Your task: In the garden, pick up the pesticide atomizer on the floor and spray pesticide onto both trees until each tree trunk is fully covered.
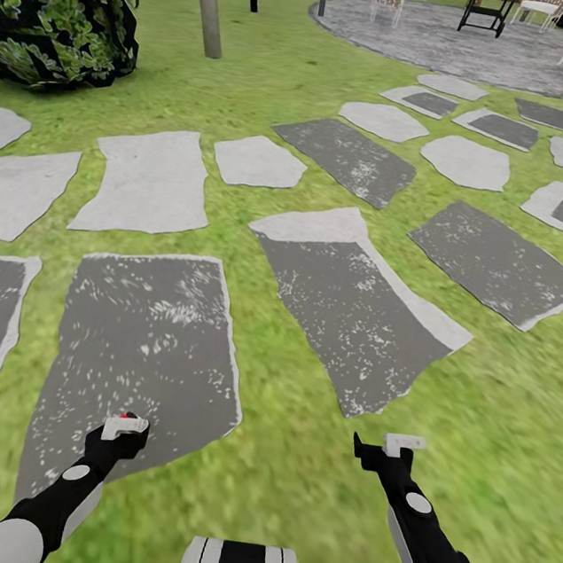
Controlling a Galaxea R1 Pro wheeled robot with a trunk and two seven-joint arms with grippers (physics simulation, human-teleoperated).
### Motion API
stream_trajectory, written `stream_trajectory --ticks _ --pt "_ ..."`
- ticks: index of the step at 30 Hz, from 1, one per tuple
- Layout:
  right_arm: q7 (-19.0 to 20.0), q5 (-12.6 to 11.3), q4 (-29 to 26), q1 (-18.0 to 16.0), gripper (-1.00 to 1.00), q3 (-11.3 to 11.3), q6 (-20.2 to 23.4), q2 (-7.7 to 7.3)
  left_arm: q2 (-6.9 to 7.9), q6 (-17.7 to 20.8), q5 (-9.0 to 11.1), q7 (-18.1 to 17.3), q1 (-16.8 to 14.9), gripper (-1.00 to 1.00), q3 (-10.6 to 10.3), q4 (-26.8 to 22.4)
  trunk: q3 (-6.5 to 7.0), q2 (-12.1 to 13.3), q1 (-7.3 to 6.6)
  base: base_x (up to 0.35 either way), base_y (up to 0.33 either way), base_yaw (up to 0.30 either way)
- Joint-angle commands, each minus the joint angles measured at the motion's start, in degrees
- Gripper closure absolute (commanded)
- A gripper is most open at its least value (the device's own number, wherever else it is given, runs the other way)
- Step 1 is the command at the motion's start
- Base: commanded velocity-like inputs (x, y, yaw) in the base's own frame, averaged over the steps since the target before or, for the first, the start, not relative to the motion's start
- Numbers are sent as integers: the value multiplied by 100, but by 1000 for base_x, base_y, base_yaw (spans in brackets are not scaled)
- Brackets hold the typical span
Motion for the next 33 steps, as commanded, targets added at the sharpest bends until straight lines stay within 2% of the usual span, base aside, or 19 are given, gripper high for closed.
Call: stream_trajectory --ticks 1,33 --pt "5 1 3 -2 -100 -1 -15 -1 -1 -19 -5 8 -3 -100 7 5 -3 -1 -1 18 0 0" --pt "5 1 3 -2 -100 -1 -15 -1 17 -35 3 2 -3 -100 15 -21 -3 -1 -1 7 0 0"
